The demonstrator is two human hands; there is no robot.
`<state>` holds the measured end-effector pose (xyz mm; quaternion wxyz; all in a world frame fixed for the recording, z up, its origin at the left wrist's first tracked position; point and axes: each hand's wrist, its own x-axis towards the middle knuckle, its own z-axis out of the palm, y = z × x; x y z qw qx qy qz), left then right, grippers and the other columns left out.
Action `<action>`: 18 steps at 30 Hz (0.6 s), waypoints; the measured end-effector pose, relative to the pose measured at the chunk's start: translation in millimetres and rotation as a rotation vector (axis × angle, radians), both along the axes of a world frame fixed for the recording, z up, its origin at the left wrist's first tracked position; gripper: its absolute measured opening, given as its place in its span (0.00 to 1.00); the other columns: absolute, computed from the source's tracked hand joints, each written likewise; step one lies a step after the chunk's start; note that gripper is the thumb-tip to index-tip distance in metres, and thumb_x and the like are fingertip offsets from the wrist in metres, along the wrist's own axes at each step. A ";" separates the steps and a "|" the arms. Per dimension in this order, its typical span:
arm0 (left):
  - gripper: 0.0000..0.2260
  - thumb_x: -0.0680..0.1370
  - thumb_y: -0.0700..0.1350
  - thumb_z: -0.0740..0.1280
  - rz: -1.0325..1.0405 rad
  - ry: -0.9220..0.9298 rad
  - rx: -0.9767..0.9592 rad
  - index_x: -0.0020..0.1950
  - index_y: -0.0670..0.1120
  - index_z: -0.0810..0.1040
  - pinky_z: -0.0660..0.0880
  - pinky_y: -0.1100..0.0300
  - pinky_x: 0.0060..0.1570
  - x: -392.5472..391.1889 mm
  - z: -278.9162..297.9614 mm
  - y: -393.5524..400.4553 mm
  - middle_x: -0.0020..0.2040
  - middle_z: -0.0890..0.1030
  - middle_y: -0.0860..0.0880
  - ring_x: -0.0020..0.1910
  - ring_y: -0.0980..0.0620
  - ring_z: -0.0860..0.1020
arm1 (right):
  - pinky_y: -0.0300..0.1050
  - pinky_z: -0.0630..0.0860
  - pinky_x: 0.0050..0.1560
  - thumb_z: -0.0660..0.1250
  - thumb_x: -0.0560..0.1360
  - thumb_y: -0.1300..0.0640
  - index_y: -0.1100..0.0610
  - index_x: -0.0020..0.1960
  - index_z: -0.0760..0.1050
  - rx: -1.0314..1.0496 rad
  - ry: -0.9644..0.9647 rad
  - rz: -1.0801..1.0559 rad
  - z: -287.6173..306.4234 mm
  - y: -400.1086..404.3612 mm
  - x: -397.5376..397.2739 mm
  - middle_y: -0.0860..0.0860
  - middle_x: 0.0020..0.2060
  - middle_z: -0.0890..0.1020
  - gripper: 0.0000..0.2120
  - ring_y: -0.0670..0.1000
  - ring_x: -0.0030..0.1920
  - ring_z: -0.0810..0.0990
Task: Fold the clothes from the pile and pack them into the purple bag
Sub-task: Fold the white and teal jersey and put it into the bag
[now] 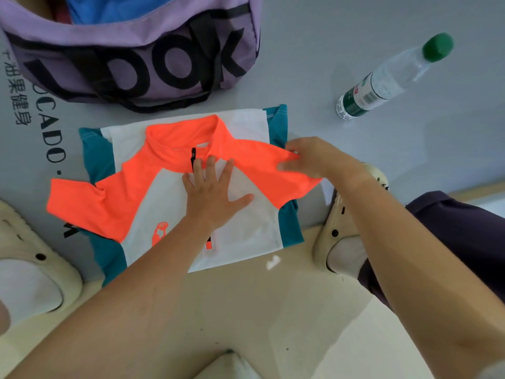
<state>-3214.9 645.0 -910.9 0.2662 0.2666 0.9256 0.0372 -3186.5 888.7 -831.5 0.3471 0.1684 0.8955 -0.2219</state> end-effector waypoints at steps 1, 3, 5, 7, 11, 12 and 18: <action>0.43 0.70 0.78 0.49 0.000 0.003 -0.001 0.79 0.58 0.47 0.49 0.35 0.72 1.0 -0.4 0.2 0.79 0.48 0.46 0.77 0.38 0.44 | 0.46 0.69 0.45 0.72 0.69 0.39 0.53 0.45 0.74 0.029 -0.112 0.020 4.0 7.9 3.0 0.49 0.41 0.76 0.18 0.54 0.46 0.76; 0.43 0.70 0.77 0.50 0.004 0.018 0.001 0.80 0.57 0.47 0.48 0.35 0.72 4.5 -1.4 0.9 0.79 0.48 0.45 0.77 0.37 0.45 | 0.45 0.73 0.39 0.76 0.63 0.38 0.53 0.40 0.76 0.087 -0.321 0.085 9.7 23.5 9.8 0.49 0.36 0.79 0.20 0.52 0.37 0.78; 0.43 0.71 0.76 0.51 0.011 0.037 0.012 0.80 0.56 0.48 0.48 0.35 0.72 7.0 -1.7 1.9 0.79 0.49 0.44 0.77 0.37 0.45 | 0.43 0.70 0.35 0.77 0.63 0.43 0.52 0.34 0.72 0.159 -0.415 0.112 12.5 35.8 17.4 0.49 0.31 0.77 0.17 0.51 0.32 0.76; 0.42 0.72 0.75 0.52 0.017 0.052 0.018 0.80 0.54 0.49 0.47 0.34 0.73 8.8 -0.7 3.6 0.79 0.49 0.43 0.77 0.36 0.46 | 0.43 0.67 0.33 0.76 0.64 0.46 0.55 0.32 0.71 0.173 -0.392 0.010 13.2 47.7 24.3 0.50 0.30 0.74 0.18 0.52 0.31 0.73; 0.38 0.76 0.70 0.54 0.023 0.108 -0.034 0.80 0.53 0.50 0.49 0.33 0.72 11.9 4.2 11.7 0.79 0.53 0.40 0.77 0.35 0.50 | 0.44 0.67 0.37 0.75 0.68 0.48 0.62 0.39 0.75 -0.113 -0.081 -0.480 3.4 63.2 46.3 0.52 0.33 0.74 0.17 0.52 0.35 0.72; 0.36 0.77 0.69 0.55 0.023 0.140 -0.033 0.80 0.52 0.52 0.50 0.33 0.71 11.5 6.6 15.0 0.78 0.54 0.39 0.77 0.35 0.51 | 0.43 0.67 0.36 0.75 0.69 0.50 0.61 0.40 0.75 -0.164 0.002 -0.591 -2.1 63.0 52.3 0.51 0.33 0.74 0.15 0.51 0.35 0.72; 0.29 0.78 0.62 0.59 -0.409 0.158 0.120 0.78 0.53 0.61 0.64 0.45 0.62 8.0 6.9 38.0 0.76 0.62 0.43 0.74 0.38 0.60 | 0.42 0.67 0.35 0.72 0.74 0.53 0.55 0.38 0.71 -0.149 0.347 -0.882 -33.6 42.0 64.3 0.49 0.33 0.73 0.12 0.50 0.38 0.72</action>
